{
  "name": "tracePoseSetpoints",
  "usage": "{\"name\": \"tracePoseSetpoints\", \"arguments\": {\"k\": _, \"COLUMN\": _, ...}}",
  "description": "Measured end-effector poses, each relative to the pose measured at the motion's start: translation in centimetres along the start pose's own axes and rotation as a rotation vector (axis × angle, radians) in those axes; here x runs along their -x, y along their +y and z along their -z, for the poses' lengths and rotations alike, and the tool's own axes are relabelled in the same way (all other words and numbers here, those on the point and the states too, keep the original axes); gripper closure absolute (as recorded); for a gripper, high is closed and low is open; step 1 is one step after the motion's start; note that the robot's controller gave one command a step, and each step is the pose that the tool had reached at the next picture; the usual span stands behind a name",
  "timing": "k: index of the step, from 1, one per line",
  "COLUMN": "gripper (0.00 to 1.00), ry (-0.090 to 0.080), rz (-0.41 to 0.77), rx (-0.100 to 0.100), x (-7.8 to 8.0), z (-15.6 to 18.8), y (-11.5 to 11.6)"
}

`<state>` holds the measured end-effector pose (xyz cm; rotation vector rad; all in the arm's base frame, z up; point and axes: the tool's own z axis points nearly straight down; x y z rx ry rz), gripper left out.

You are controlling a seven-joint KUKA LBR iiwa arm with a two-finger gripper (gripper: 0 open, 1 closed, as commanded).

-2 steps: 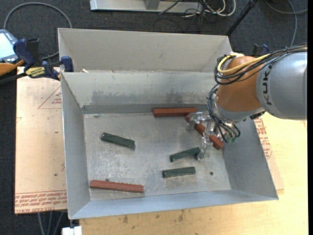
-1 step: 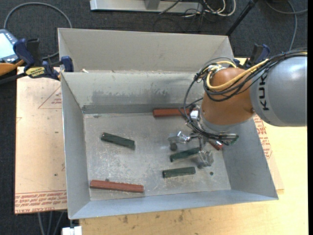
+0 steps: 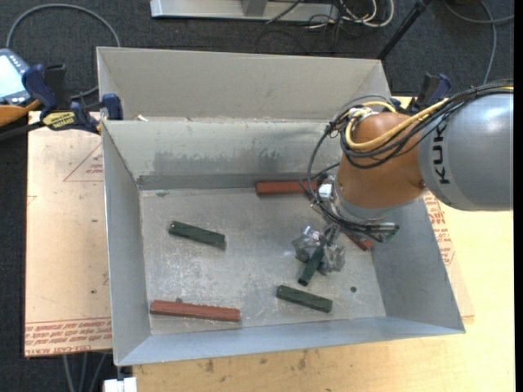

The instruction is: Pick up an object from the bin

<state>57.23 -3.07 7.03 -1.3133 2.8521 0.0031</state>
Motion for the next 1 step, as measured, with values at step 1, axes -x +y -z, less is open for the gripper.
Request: {"name": "tracePoseSetpoints", "arguments": {"k": 1, "gripper": 1.00, "ry": -0.006, "rz": -0.019, "rx": -0.008, "x": 0.90, "z": 18.75, "y": 5.65}}
